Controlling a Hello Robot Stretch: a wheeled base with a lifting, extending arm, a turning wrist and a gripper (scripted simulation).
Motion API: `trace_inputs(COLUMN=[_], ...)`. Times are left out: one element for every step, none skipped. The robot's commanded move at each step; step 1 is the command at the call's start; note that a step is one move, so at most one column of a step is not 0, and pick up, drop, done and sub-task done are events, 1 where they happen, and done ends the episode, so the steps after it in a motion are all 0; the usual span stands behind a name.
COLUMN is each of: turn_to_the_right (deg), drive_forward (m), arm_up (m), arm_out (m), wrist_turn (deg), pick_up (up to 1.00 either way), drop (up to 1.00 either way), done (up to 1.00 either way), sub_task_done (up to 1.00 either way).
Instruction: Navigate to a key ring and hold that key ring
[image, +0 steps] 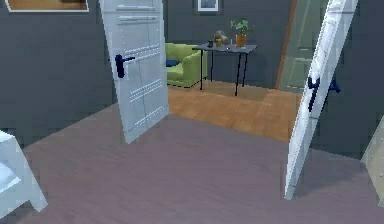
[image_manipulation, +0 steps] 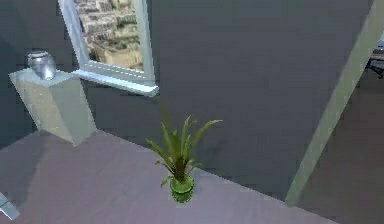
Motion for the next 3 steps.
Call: trace_inputs(turn_to_the_right=[3.0, 0.0, 0.0], drive_forward=[0.00, 1.00, 0.25], arm_up=[0.00, 0.00, 0.00], arm_out=[0.00, 0.00, 0.00], wrist_turn=[0.0, 0.0, 0.0], pick_up=[0.00, 0.00, 0.00], drop=[0.00, 0.00, 0.00], done=[0.00, 0.00, 0.00], sub_task_done=[0.00, 0.00, 0.00])
